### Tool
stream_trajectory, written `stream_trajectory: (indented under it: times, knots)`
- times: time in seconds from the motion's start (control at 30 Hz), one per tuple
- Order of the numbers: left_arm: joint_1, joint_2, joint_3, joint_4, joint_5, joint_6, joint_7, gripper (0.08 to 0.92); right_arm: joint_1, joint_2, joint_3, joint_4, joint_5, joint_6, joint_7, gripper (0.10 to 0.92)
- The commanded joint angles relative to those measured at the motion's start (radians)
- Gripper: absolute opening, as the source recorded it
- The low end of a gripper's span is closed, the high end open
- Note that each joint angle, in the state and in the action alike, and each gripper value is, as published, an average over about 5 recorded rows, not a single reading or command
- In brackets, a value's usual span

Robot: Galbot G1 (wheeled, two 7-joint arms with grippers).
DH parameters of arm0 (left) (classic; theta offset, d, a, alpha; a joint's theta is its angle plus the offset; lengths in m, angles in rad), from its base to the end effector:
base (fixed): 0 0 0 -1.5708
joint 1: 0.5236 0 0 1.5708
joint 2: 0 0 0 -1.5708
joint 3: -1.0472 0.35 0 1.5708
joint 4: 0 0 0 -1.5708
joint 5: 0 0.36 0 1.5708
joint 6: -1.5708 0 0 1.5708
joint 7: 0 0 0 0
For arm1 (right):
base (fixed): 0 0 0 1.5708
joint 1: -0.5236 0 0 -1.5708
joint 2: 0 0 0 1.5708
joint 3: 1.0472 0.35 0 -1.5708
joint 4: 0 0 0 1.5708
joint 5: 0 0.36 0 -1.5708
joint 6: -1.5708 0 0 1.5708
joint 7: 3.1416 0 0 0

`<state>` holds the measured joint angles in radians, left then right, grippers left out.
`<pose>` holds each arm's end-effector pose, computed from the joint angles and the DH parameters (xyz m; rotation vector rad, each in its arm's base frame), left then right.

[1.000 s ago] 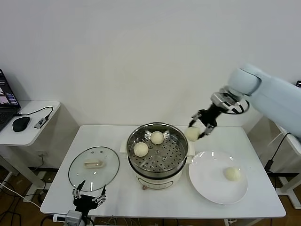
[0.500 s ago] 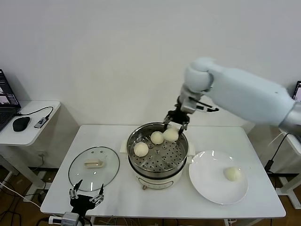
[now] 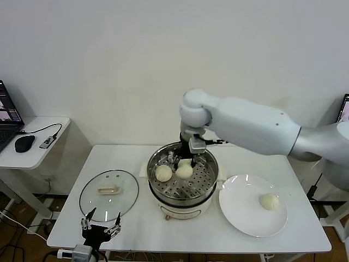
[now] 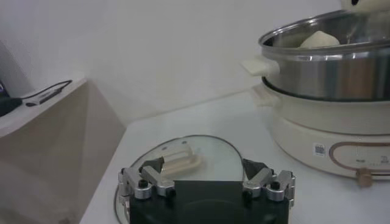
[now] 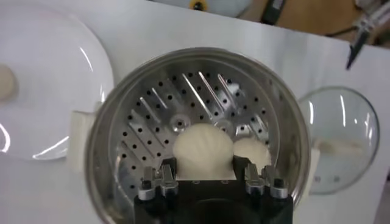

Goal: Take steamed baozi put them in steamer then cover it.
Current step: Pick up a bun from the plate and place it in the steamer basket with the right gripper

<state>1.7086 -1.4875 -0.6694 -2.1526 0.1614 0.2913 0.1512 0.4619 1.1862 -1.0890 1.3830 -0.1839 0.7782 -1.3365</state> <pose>0.1439 0.0562 -0.2996 -0.0539 -2.7264 -0.3808 0.5174 0.1710 -0.0468 -2.0265 -0.1363 -2.1043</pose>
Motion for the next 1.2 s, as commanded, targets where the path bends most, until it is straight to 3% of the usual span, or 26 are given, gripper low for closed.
stream_trajectory:
  times: [0.03, 1.0, 1.2]
  knots:
    - [0.001, -0.002, 0.002, 0.007, 0.001, 0.000, -0.001, 0.823, -0.064, 0.035, -0.004, 0.028, -0.063, 0.042, 0.005, 0.568]
    - [-0.002, -0.001, 0.008, 0.023, 0.002, -0.003, -0.002, 0.823, -0.126, 0.002, 0.009, 0.031, -0.111, -0.034, 0.083, 0.571]
    - [-0.006, -0.001, 0.013, 0.026, 0.004, -0.003, -0.002, 0.823, -0.051, -0.039, 0.022, 0.068, -0.058, -0.164, 0.081, 0.694]
